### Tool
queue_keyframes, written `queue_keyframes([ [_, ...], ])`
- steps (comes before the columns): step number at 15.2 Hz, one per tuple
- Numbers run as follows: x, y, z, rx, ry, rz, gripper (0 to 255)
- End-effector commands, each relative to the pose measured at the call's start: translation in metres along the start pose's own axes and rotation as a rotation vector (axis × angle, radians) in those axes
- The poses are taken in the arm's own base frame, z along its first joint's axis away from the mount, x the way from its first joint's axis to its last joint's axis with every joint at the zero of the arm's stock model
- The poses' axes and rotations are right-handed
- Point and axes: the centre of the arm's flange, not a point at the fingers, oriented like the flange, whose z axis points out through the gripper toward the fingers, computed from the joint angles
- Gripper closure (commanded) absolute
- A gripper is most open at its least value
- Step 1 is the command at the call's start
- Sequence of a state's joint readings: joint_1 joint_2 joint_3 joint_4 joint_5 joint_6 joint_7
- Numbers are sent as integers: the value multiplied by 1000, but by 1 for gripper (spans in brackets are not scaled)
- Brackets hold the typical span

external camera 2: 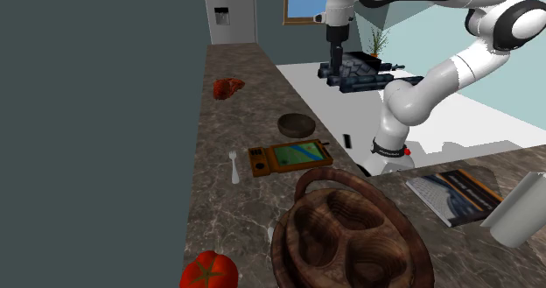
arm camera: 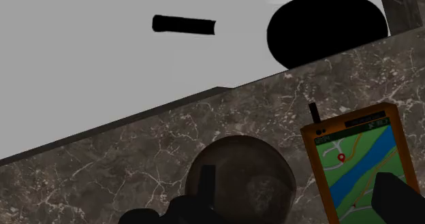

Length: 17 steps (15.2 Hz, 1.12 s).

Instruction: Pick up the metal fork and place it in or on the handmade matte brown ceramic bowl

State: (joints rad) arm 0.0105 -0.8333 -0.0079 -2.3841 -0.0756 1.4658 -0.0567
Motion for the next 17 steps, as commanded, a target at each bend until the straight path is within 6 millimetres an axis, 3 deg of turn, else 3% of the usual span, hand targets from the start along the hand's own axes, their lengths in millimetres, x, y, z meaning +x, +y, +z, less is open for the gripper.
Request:
queue_keyframes([
  [1, 0, 0, 0, 0, 0, 0, 0],
  [9, 46, -80, 41, 41, -17, 233, 0],
  [17, 109, -149, 79, 83, -33, 466, 0],
])
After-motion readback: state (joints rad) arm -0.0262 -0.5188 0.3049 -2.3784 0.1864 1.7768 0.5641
